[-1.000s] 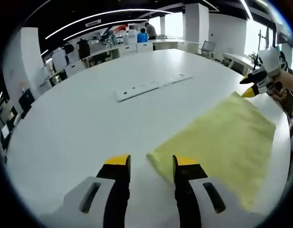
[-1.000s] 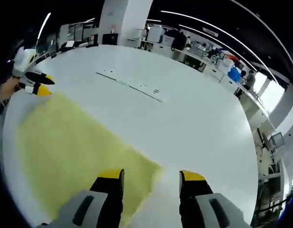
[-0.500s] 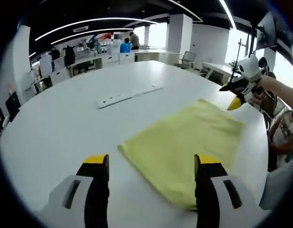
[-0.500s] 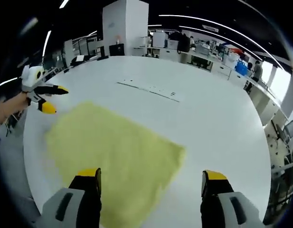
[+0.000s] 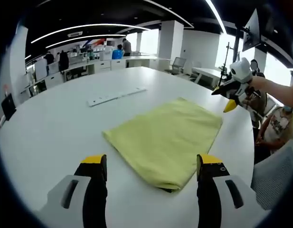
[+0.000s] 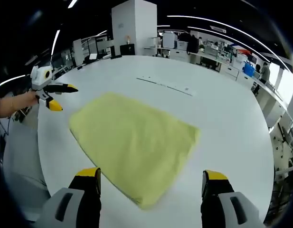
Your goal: Fold the garment on the visible template until the final outline fits inside the template.
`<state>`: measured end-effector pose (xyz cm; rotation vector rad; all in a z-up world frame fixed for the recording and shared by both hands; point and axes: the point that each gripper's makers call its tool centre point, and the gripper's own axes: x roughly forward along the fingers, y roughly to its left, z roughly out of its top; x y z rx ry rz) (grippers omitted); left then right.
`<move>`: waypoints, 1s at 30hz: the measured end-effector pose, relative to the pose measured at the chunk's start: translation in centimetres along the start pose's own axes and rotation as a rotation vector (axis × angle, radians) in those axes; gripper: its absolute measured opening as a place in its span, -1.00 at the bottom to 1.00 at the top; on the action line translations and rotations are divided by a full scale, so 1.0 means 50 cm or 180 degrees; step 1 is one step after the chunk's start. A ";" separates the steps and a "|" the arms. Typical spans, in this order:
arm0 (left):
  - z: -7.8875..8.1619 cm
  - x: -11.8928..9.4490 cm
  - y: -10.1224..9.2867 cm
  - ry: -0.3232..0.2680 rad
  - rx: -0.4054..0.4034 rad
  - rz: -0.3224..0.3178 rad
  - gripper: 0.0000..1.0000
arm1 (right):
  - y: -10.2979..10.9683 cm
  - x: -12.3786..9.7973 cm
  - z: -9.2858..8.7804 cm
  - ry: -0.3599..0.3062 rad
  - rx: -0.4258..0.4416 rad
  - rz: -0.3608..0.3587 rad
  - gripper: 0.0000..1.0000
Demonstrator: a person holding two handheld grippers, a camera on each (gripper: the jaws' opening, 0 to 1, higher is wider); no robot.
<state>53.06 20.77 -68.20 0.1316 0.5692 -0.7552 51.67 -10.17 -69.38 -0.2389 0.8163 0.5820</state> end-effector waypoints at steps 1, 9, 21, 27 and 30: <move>-0.004 -0.003 -0.005 0.0006 0.0021 -0.0008 0.41 | 0.003 -0.002 -0.003 -0.0018 -0.0022 -0.0009 0.68; -0.037 -0.031 -0.040 0.0063 0.0088 -0.0061 0.23 | 0.009 -0.014 -0.058 0.0049 -0.0029 -0.0063 0.55; -0.078 -0.033 -0.065 0.0059 0.0024 0.0031 -0.31 | 0.014 -0.013 -0.110 -0.0084 0.0050 -0.0176 0.00; -0.092 -0.024 -0.069 0.0038 -0.0024 0.0109 -0.54 | 0.025 0.001 -0.132 -0.0073 0.0061 -0.0184 -0.13; -0.105 -0.017 -0.071 0.0044 -0.0109 0.0149 -0.60 | 0.025 0.006 -0.136 -0.0093 0.0083 -0.0215 -0.24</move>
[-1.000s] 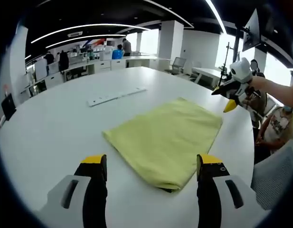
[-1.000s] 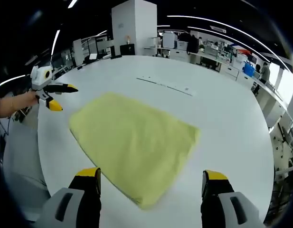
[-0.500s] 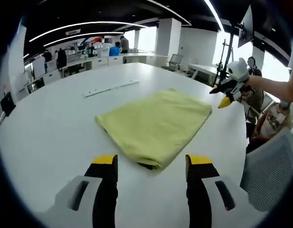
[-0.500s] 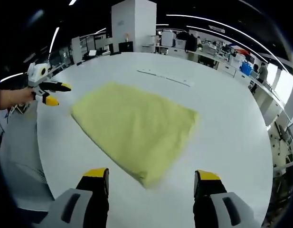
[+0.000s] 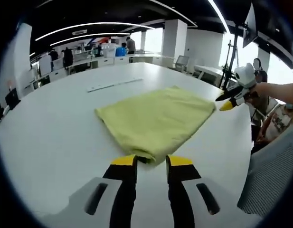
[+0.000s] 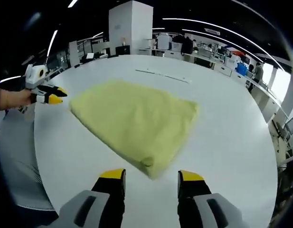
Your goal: Fold the garment on the visible template until the final outline fits inside the template.
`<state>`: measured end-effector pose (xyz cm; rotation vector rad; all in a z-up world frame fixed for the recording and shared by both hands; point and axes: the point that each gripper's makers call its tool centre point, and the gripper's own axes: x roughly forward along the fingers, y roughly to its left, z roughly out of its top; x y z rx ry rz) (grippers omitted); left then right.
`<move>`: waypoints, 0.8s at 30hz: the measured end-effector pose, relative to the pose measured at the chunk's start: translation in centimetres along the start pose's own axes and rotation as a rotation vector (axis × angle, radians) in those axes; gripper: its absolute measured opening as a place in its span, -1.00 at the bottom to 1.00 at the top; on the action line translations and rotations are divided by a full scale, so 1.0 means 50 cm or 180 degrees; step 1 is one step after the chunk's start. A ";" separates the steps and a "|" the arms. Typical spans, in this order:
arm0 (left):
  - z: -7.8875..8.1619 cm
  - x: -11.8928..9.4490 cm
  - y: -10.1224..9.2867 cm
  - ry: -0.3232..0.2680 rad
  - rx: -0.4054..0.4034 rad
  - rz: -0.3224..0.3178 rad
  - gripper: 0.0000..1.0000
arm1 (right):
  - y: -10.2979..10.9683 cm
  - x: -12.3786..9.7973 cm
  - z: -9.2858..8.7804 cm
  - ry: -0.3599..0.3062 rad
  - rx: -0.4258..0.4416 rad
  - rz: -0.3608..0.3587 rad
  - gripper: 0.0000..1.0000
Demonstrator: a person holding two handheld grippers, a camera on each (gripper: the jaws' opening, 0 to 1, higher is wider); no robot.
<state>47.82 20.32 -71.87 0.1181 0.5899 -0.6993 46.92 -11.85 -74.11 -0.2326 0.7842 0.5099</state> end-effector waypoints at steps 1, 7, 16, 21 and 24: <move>-0.004 0.002 0.000 0.0013 -0.0007 0.0019 -0.63 | 0.000 0.001 -0.001 0.0000 0.0001 -0.0002 -0.27; -0.018 0.012 0.005 -0.0007 -0.0167 0.0107 -0.79 | -0.001 0.008 -0.006 -0.0024 0.0085 -0.0034 -0.50; -0.024 0.030 -0.003 -0.0002 -0.0307 0.0094 -0.81 | 0.011 0.026 -0.009 -0.0207 0.0903 0.0125 -0.62; -0.032 0.035 -0.004 0.0023 -0.0364 0.0110 -0.81 | -0.002 0.031 -0.015 -0.0213 0.0927 0.0058 -0.79; -0.029 0.038 -0.005 -0.0003 -0.0398 0.0091 -0.82 | -0.006 0.034 -0.013 -0.0236 0.0973 0.0032 -0.83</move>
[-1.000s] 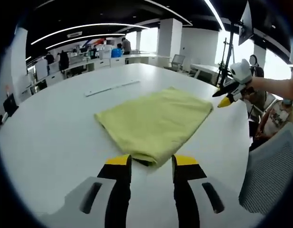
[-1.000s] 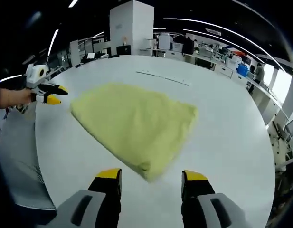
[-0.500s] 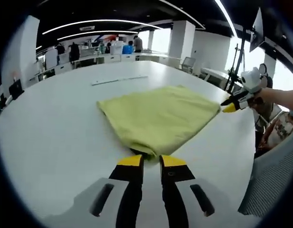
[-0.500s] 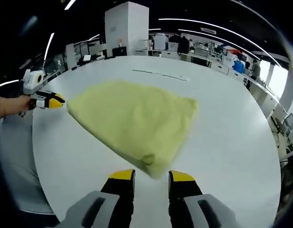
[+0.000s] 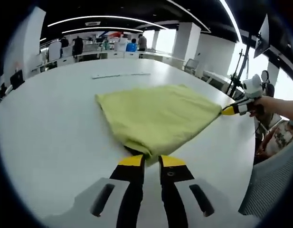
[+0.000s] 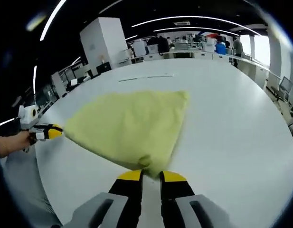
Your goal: Fold the garment on the visible template until the final outline fits inside the template.
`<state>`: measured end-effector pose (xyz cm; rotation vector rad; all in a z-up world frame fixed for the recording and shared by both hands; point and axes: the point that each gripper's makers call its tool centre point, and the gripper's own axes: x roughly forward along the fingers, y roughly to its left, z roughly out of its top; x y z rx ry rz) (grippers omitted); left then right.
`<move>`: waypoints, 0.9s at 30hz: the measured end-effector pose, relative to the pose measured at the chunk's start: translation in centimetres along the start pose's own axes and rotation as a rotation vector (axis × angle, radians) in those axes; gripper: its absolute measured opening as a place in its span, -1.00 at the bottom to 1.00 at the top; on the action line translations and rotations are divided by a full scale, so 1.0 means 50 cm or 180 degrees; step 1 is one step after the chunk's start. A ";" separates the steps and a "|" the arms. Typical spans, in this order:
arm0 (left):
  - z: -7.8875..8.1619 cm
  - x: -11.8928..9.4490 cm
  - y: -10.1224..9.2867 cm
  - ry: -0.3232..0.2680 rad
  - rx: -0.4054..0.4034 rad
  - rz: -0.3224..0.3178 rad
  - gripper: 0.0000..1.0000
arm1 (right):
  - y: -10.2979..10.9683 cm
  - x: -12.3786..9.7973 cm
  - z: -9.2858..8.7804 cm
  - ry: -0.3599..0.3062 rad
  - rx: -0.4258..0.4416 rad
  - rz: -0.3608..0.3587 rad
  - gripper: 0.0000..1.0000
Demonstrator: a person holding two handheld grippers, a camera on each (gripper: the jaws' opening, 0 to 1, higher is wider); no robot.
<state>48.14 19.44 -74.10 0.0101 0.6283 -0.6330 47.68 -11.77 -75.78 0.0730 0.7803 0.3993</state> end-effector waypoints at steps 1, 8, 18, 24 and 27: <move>0.000 0.001 0.002 0.0003 0.0001 0.0012 -0.82 | 0.000 0.001 0.000 -0.0003 -0.0002 -0.0006 -0.84; -0.002 0.007 0.012 -0.0018 -0.0099 0.0031 -0.95 | 0.002 0.006 0.001 0.0007 -0.0107 -0.0040 -0.92; -0.005 0.014 0.009 0.0059 0.0048 -0.0035 -1.00 | -0.004 0.000 0.007 0.0010 -0.0195 -0.0073 -0.99; -0.004 0.005 0.010 0.0100 0.0159 -0.0074 -1.00 | 0.000 -0.007 0.010 0.0052 -0.0422 -0.0033 -1.00; -0.002 0.000 0.014 0.0108 0.0197 -0.0071 -1.00 | -0.003 -0.011 0.015 0.0052 -0.0471 -0.0062 -1.00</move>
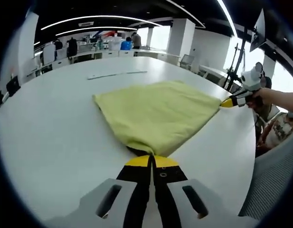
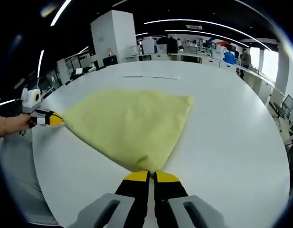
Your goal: Fold the garment on the visible template until the final outline fits inside the template.
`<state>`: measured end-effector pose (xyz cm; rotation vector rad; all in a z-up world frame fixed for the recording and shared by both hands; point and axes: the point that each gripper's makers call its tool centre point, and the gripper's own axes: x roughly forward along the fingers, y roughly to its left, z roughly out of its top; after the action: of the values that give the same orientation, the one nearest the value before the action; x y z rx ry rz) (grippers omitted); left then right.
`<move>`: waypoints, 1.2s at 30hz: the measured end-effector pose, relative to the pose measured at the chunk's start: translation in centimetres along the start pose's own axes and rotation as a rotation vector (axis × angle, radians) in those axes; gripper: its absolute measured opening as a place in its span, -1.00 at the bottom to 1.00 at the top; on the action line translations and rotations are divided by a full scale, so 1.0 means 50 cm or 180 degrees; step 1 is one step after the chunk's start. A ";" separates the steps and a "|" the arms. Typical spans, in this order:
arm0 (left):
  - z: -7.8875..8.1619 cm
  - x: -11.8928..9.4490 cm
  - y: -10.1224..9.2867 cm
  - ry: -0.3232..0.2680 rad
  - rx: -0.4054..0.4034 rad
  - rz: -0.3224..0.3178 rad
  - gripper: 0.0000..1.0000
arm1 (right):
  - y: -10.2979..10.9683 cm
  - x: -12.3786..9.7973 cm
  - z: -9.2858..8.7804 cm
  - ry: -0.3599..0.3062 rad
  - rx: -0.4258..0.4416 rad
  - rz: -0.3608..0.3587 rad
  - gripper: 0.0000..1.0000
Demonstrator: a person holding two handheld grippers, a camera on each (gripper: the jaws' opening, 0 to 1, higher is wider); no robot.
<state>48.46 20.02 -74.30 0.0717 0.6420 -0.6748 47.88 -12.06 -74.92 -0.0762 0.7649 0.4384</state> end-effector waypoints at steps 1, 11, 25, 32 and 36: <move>-0.001 -0.003 0.001 0.0017 0.0032 0.0003 -1.00 | -0.002 -0.001 0.000 0.0006 -0.0009 -0.0010 -1.00; 0.002 -0.021 0.021 0.0042 0.0025 0.0071 -1.00 | -0.014 -0.012 0.006 0.0018 -0.0128 -0.0066 -1.00; -0.014 -0.029 0.044 0.0081 -0.0165 0.0156 -1.00 | -0.020 -0.016 0.004 0.0087 -0.0238 -0.0097 -1.00; -0.032 -0.028 0.030 0.0194 -0.0182 0.0163 -1.00 | -0.017 -0.025 -0.007 0.0155 -0.0293 -0.0111 -1.00; -0.041 -0.029 0.019 0.0260 -0.0119 0.0135 -1.00 | -0.017 -0.031 -0.016 0.0207 -0.0340 -0.0120 -1.00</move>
<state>47.11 22.12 -75.24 0.0784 0.7296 -0.6210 46.73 -13.55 -74.50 -0.2052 0.8025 0.4424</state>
